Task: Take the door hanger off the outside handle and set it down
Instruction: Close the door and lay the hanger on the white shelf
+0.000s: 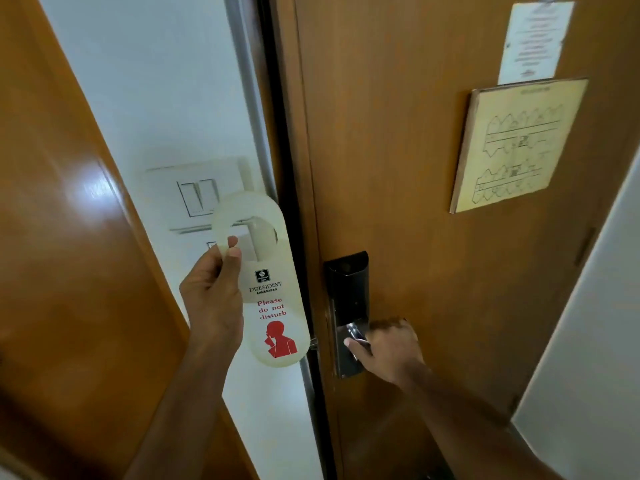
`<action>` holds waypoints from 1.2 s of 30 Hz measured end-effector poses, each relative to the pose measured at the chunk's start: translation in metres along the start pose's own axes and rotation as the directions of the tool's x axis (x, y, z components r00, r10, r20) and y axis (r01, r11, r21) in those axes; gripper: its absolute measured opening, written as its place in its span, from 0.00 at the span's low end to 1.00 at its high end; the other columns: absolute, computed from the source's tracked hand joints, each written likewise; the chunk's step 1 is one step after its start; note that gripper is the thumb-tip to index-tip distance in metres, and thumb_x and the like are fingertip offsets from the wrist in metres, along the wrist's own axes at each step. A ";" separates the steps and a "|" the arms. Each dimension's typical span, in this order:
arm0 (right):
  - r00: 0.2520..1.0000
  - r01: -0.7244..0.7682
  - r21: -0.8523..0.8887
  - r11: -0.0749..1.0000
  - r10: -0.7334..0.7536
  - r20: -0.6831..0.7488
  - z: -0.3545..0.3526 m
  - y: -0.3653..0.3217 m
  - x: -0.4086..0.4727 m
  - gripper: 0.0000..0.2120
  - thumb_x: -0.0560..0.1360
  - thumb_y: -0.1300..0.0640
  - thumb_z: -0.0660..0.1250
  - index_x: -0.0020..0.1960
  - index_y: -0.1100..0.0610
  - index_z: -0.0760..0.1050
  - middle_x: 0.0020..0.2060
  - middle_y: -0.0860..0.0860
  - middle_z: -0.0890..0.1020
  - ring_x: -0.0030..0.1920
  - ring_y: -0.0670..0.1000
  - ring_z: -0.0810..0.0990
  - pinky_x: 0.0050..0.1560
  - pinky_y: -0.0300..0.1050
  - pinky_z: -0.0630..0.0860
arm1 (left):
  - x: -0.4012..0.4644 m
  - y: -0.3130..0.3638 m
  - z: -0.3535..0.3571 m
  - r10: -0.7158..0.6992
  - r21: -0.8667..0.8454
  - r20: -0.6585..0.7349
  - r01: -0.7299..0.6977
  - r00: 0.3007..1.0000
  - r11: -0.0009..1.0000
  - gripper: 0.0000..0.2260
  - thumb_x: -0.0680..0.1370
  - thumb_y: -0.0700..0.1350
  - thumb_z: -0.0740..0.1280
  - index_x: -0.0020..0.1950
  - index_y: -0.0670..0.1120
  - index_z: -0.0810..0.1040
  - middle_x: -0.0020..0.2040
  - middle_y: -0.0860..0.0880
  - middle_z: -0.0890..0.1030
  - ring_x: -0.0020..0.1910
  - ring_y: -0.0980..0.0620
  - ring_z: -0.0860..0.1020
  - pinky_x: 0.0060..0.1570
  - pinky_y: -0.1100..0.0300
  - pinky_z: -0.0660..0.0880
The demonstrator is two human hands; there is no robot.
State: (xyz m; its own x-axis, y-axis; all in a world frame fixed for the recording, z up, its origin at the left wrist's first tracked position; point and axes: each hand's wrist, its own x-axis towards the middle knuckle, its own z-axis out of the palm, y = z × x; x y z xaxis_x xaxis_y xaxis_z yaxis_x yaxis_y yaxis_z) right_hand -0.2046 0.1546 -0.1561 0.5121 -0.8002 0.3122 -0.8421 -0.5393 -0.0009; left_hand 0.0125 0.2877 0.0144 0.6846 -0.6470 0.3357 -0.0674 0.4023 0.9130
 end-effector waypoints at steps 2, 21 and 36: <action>1.000 -0.015 0.009 1.000 0.014 0.023 0.011 -0.002 0.026 0.37 0.75 0.26 0.41 0.28 0.52 0.70 0.21 0.45 0.70 0.23 0.44 0.69 0.44 0.47 0.72 | 0.015 0.002 0.002 0.032 -0.017 0.004 -0.032 0.999 0.999 0.07 0.83 0.44 0.66 0.54 0.53 0.83 0.42 0.62 0.87 0.41 0.63 0.84 0.31 0.69 0.80; 0.974 -0.227 0.266 0.937 0.218 0.063 0.063 -0.010 0.129 0.32 0.75 0.27 0.53 0.29 0.52 0.72 0.21 0.44 0.70 0.21 0.42 0.68 0.23 0.34 0.59 | 0.047 0.012 0.028 0.147 -0.133 -0.211 -0.178 0.966 0.975 0.08 0.83 0.41 0.66 0.58 0.46 0.84 0.48 0.58 0.88 0.48 0.61 0.85 0.42 0.69 0.80; 0.983 -0.180 0.307 0.935 0.182 0.023 0.072 -0.009 0.156 0.27 0.77 0.32 0.54 0.31 0.50 0.67 0.24 0.45 0.73 0.25 0.44 0.73 0.28 0.37 0.68 | 0.045 0.013 0.036 0.161 -0.131 -0.275 -0.203 0.948 0.970 0.09 0.82 0.39 0.68 0.46 0.48 0.86 0.48 0.57 0.89 0.53 0.58 0.85 0.51 0.65 0.81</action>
State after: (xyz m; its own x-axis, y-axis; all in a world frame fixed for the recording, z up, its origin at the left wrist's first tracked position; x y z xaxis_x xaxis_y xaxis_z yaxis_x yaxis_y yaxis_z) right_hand -0.1046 0.0157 -0.1761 0.3540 -0.8908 0.2848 -0.8275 -0.4402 -0.3484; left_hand 0.0168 0.2405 0.0499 0.8379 -0.3699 0.4014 -0.1091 0.6069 0.7872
